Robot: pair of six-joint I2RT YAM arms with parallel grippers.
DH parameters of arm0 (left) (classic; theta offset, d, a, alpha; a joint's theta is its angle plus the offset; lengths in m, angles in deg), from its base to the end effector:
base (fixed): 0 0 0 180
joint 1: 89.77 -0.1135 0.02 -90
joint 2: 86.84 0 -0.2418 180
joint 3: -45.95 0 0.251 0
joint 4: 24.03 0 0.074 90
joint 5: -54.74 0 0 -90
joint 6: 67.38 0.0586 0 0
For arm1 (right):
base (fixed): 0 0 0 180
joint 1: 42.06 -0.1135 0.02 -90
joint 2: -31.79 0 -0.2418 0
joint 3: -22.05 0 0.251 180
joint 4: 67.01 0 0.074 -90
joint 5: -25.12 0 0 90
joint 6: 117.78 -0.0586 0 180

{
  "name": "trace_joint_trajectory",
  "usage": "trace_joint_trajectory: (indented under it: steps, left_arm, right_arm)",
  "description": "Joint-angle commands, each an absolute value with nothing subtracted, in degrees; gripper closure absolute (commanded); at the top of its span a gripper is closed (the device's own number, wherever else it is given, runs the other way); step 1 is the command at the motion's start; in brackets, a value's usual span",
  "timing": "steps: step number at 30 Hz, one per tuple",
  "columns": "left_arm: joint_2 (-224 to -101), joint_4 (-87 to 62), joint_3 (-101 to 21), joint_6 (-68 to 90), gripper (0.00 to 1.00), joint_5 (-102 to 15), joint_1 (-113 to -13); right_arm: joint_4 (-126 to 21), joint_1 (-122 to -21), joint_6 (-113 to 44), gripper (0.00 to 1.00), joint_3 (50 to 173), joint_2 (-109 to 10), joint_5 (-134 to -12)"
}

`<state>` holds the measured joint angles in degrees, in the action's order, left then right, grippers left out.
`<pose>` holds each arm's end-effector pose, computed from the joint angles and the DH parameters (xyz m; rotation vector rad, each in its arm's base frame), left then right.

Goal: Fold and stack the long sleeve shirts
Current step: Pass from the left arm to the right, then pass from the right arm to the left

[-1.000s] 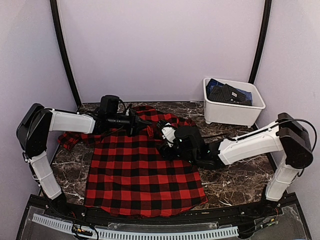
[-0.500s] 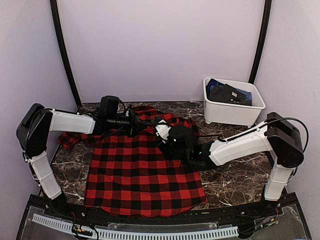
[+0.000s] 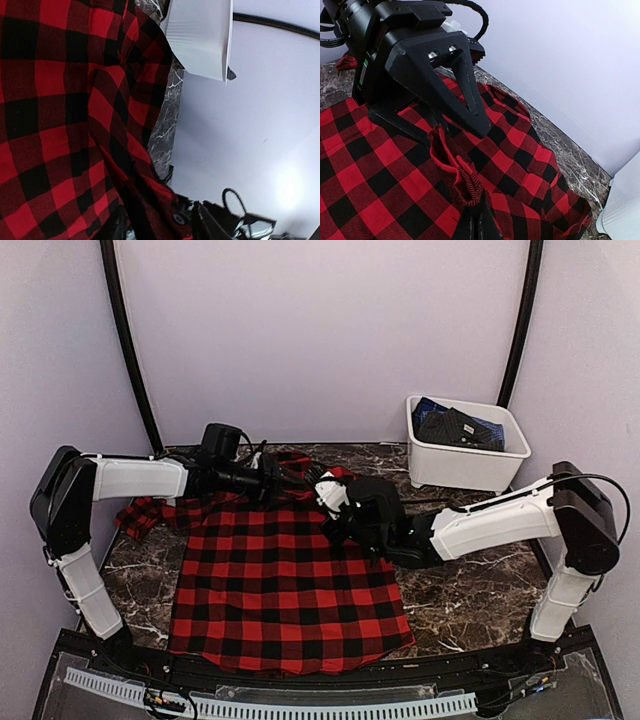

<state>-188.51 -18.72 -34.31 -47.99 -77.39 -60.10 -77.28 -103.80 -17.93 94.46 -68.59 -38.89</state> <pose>0.3346 -0.2359 0.2059 -0.3029 2.4251 -1.7117 0.2148 0.3454 0.1951 -0.8186 1.6618 0.2048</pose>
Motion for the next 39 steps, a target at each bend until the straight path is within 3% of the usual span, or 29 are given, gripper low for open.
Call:
trace_joint_trajectory:
  steps: [1, 8, 19, 29, 39]
  left_arm:
    - [-184.5, -7.6, -39.8, -30.3, 0.54, -75.4, -61.3]
    - [-180.0, 2.5, -45.1, -1.7, 0.43, -65.0, -61.6]
    - [-179.4, 1.9, -45.2, 24.6, 0.35, -70.0, -56.2]
    - [-183.0, 4.5, -47.9, 28.0, 0.35, -70.8, -52.8]
    - [-187.1, 8.0, -51.3, 29.0, 0.47, -72.4, -51.7]
  right_arm:
    - [-73.8, -101.1, -20.0, 1.0, 94.7, -63.8, -47.3]
    - [-67.3, -98.9, -19.0, 1.0, 96.1, -61.6, -54.9]
    - [-64.1, -96.9, -19.0, 1.0, 98.2, -61.0, -61.1]
    - [-65.0, -96.2, -21.4, 1.0, 99.1, -61.2, -64.7]
    - [-64.4, -94.8, -22.2, 1.0, 99.3, -61.2, -64.6]
